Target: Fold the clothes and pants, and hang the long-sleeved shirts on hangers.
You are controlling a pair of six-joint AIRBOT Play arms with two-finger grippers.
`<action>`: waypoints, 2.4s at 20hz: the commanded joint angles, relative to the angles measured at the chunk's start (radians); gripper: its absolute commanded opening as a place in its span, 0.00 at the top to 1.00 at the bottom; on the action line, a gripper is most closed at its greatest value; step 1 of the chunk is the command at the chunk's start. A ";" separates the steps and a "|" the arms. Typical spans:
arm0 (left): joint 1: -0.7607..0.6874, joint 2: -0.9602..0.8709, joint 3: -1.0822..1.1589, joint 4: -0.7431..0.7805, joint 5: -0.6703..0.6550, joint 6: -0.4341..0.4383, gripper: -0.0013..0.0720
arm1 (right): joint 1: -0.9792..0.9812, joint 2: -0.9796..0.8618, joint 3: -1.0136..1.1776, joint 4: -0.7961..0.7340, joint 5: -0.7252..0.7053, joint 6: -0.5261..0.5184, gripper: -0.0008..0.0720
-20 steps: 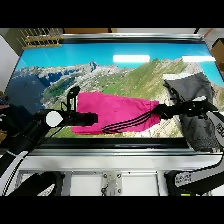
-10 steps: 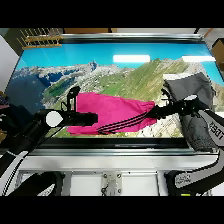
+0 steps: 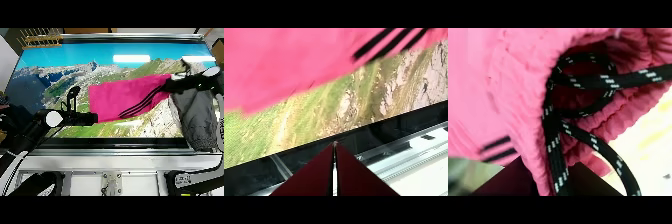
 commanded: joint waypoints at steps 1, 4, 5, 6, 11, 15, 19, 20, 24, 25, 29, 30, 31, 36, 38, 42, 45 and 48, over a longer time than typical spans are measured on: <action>-0.001 -0.001 0.001 0.001 0.000 0.000 0.98 | -0.083 0.005 0.256 -0.066 -0.156 0.274 0.95; -0.001 -0.001 0.001 0.002 0.000 0.000 0.98 | -0.203 0.007 0.357 -0.066 -0.204 0.393 0.95; -0.001 -0.001 0.001 0.002 0.000 0.000 0.98 | -0.243 0.014 0.362 -0.066 -0.200 0.417 0.95; -0.001 -0.001 0.001 0.002 0.001 0.000 0.98 | -0.282 0.024 0.362 -0.071 -0.187 0.437 0.95; -0.001 -0.001 0.001 0.009 0.001 0.000 0.98 | -0.393 0.111 0.349 -0.313 -0.042 0.545 0.95; -0.001 -0.001 0.001 0.010 0.002 0.000 0.98 | -0.392 0.204 0.263 -0.487 0.129 0.572 0.95; -0.001 -0.001 0.000 0.010 0.001 0.000 0.98 | -0.392 0.365 0.047 -0.531 0.158 0.624 0.95; -0.001 -0.001 0.000 0.009 0.000 0.000 0.98 | -0.392 0.412 -0.019 -0.565 0.159 0.645 0.95; -0.001 -0.001 0.000 0.010 -0.001 0.000 0.98 | -0.394 0.561 -0.265 -0.648 0.160 0.710 0.95; -0.001 -0.001 0.000 0.010 -0.001 0.000 0.98 | -0.394 0.581 -0.318 -0.653 0.159 0.722 0.95; -0.001 -0.001 -0.001 0.009 -0.006 0.000 0.98 | -0.394 0.591 -0.438 -0.650 0.145 0.722 0.95; -0.001 -0.001 -0.001 0.010 -0.008 0.000 0.98 | -0.394 0.591 -0.451 -0.650 0.145 0.722 0.95; -0.001 -0.001 -0.001 0.010 -0.010 0.000 0.98 | -0.394 0.591 -0.454 -0.653 0.146 0.721 0.95; -0.001 -0.001 -0.001 0.010 -0.014 0.000 0.98 | -0.394 0.612 -0.451 -0.678 0.146 0.589 0.19; -0.001 -0.001 -0.001 0.010 -0.024 0.000 0.98 | -0.394 0.636 -0.421 -0.743 0.154 0.529 0.05; -0.001 -0.001 -0.001 0.010 -0.029 0.000 0.98 | -0.391 0.724 -0.282 -0.820 0.073 0.413 0.05; -0.001 -0.001 -0.001 0.009 -0.028 0.000 0.98 | -0.336 0.798 -0.246 -0.578 0.007 0.290 0.05; -0.001 -0.001 -0.001 0.009 -0.026 0.000 0.98 | -0.181 0.804 -0.249 -0.332 0.012 0.176 0.05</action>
